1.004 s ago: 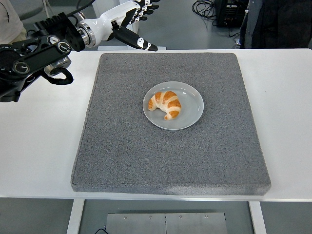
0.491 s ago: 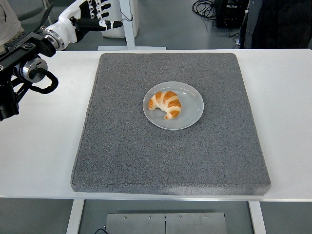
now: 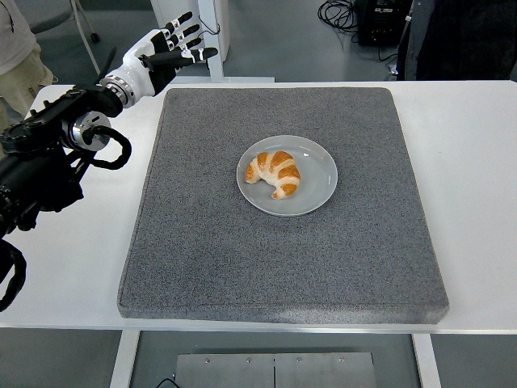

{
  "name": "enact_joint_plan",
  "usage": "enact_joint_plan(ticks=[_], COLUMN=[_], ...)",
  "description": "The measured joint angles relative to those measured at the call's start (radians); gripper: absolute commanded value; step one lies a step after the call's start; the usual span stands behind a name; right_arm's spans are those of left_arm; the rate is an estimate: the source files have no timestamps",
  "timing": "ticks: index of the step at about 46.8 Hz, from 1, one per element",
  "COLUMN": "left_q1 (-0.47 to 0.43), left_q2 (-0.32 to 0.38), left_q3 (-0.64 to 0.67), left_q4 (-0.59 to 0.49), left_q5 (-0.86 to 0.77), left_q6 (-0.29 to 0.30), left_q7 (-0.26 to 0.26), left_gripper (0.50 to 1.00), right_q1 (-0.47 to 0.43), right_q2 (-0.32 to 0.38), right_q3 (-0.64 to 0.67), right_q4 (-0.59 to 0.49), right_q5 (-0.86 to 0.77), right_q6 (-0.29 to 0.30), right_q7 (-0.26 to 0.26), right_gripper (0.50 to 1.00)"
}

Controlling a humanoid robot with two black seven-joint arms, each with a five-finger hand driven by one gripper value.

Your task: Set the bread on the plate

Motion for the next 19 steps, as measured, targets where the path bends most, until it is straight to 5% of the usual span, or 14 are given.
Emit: enact_joint_plan(ticks=[19], left_q1=[0.012], left_q2=[-0.070], left_q3=[-0.073], left_q4=[0.061], left_q5=[-0.020], left_q6=[0.003], left_q7=[-0.006], left_gripper=[0.999], right_q1=[0.001], right_q2=[0.000], right_q3=[0.006], right_q4=[-0.002], right_q5=[0.000], right_q6=[-0.002], right_q7=[0.000], right_gripper=[1.000])
